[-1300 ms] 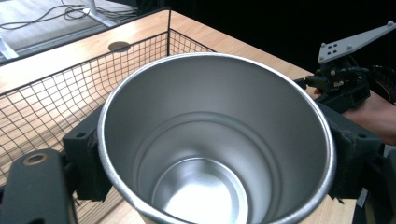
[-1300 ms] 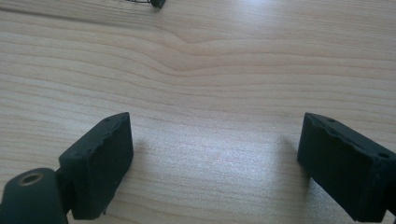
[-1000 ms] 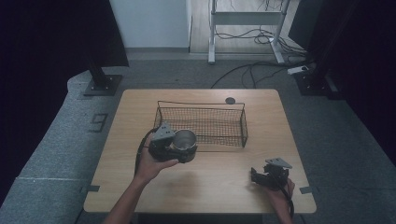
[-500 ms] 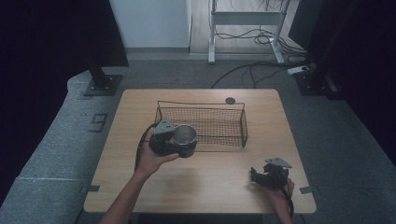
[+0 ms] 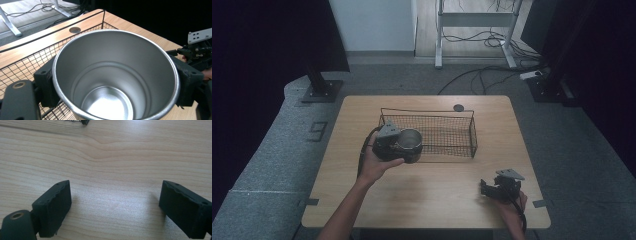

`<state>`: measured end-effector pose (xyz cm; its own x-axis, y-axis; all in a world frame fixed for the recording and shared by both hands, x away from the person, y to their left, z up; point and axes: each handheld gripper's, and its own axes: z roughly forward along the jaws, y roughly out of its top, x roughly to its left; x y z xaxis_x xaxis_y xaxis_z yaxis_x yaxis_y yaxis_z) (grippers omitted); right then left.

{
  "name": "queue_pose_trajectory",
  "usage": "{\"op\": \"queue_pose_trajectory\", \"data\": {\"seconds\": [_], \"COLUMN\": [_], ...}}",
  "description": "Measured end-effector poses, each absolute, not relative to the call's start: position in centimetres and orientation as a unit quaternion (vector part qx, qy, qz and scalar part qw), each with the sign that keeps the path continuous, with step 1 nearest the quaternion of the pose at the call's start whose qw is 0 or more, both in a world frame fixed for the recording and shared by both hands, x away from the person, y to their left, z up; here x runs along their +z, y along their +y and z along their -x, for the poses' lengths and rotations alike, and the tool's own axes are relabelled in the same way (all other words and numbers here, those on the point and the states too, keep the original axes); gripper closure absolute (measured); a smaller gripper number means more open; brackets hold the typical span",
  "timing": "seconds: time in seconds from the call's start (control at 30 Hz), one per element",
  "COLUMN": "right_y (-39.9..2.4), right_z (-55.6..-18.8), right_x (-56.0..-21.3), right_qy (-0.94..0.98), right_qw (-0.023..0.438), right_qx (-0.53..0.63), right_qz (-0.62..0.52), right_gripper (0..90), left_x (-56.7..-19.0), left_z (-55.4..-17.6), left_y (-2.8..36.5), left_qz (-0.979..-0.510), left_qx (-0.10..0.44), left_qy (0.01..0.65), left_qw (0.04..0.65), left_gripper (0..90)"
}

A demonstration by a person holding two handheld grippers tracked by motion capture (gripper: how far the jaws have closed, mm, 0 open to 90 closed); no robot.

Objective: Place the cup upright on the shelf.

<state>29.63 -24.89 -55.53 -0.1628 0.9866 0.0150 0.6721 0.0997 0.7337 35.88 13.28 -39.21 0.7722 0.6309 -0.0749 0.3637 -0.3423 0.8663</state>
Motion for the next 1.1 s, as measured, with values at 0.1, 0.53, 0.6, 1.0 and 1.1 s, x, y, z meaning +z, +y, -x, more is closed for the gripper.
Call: {"op": "queue_pose_trajectory", "data": {"seconds": [0.1, 0.53, 0.6, 1.0, 1.1], "right_y": [-24.9, -24.9, -24.9, -24.9, -24.9], "right_z": [-29.6, -29.6, -29.6, -29.6, -29.6], "right_x": [-55.5, -55.5, -55.5, -55.6, -55.6], "right_qy": [0.697, 0.696, 0.697, 0.697, 0.697], "right_qw": [0.254, 0.255, 0.256, 0.256, 0.256], "right_qx": [0.310, 0.310, 0.310, 0.310, 0.311], "right_qz": [-0.595, -0.595, -0.594, -0.593, -0.593], "right_gripper": [11.0, 11.1, 11.1, 11.2, 11.2], "left_x": [-39.2, -38.7, -38.7, -39.0, -39.1], "left_z": [-36.0, -37.2, -37.5, -39.4, -39.9], "left_y": [13.3, 13.5, 13.5, 13.9, 13.9], "left_qz": [-0.806, -0.803, -0.803, -0.800, -0.802], "left_qx": [0.143, 0.144, 0.143, 0.138, 0.139], "left_qy": [0.305, 0.310, 0.313, 0.334, 0.336], "left_qw": [0.487, 0.488, 0.487, 0.479, 0.474], "left_gripper": [15.2, 15.2, 15.2, 15.2, 15.2]}}
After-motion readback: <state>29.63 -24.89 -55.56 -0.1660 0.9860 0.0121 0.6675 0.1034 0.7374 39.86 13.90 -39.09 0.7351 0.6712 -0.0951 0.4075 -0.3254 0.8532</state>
